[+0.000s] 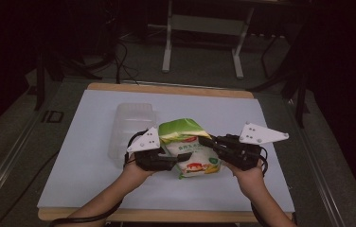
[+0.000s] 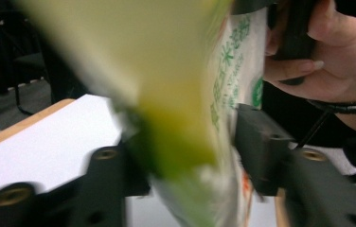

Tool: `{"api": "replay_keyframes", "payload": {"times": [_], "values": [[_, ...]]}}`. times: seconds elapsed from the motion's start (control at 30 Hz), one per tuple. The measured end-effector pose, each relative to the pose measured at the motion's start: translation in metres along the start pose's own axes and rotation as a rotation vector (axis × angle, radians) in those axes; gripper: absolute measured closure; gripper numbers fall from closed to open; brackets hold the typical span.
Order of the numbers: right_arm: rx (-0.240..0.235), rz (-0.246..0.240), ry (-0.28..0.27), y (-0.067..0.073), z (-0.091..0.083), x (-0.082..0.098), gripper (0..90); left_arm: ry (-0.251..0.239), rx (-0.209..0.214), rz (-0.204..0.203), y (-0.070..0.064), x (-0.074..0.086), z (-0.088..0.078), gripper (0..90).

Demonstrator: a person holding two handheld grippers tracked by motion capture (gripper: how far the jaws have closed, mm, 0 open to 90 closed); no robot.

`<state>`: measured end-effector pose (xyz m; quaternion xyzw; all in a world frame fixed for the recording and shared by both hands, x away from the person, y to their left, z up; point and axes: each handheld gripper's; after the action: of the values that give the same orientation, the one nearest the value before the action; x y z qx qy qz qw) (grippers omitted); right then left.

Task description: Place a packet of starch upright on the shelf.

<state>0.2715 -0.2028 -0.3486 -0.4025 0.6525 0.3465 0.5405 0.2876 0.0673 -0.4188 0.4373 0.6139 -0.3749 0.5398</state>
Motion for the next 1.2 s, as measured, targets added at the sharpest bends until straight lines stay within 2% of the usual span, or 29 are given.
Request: {"api": "replay_keyframes", "payload": {"times": [0.1,0.23,0.33,0.5,0.53,0.57,0.63,0.67,0.7,0.8,0.9,0.97,1.03,1.1,1.13,1.2], "values": [[-0.002,0.002,0.001,0.000,0.000,0.002,87.4,-0.012,0.037,0.066,0.003,0.001,-0.001,67.7],[-0.001,0.003,0.003,-0.001,0.000,0.003,87.4,0.015,0.106,0.044,0.009,-0.003,-0.001,72.2],[-0.014,0.014,0.004,-0.002,-0.001,0.004,87.2,0.038,0.124,0.065,0.010,-0.006,-0.003,74.3],[-0.028,0.026,-0.004,-0.003,-0.001,0.005,84.4,0.060,0.144,0.071,0.012,-0.010,-0.006,75.7],[-0.029,0.030,-0.004,-0.003,-0.001,0.005,81.1,0.066,0.144,0.073,0.012,-0.011,-0.007,75.8],[-0.027,0.040,-0.003,-0.004,-0.001,0.005,72.7,0.072,0.144,0.083,0.012,-0.012,-0.009,76.1],[-0.035,0.066,0.005,-0.008,-0.002,0.005,61.3,0.085,0.145,0.094,0.012,-0.014,-0.012,76.1],[-0.019,0.076,0.002,-0.010,-0.004,0.006,51.5,0.088,0.144,0.092,0.012,-0.014,-0.014,76.2],[-0.019,0.076,0.002,-0.010,-0.004,0.006,51.5,0.093,0.145,0.095,0.012,-0.015,-0.014,76.2],[-0.004,0.076,0.005,-0.009,-0.005,0.010,44.1,0.114,0.150,0.120,0.014,-0.017,-0.019,76.2],[-0.002,0.082,0.004,-0.009,-0.007,0.012,36.5,0.110,0.151,0.105,0.018,-0.017,-0.025,76.2],[-0.014,0.096,0.008,-0.012,-0.010,0.012,29.7,0.102,0.139,0.101,0.021,-0.018,-0.031,76.3],[-0.010,0.113,0.007,-0.014,-0.012,0.014,26.8,0.094,0.123,0.093,0.026,-0.020,-0.039,76.2],[-0.026,0.151,-0.009,-0.018,-0.017,0.018,17.9,0.093,0.108,0.100,0.029,-0.023,-0.045,76.2],[-0.029,0.151,-0.012,-0.019,-0.019,0.019,13.4,0.095,0.103,0.102,0.032,-0.024,-0.049,76.2],[-0.001,0.141,-0.011,-0.020,-0.022,0.022,12.9,0.095,0.095,0.100,0.037,-0.026,-0.056,76.2]]}}
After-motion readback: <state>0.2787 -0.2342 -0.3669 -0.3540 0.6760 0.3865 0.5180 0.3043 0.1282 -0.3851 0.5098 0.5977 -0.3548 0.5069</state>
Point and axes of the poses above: each handheld gripper's, and its own axes: z roughly forward along the jaws, x roughly out of its underside, y roughly to its left, and after that the axes turned 3 degrees about -y, right-handed
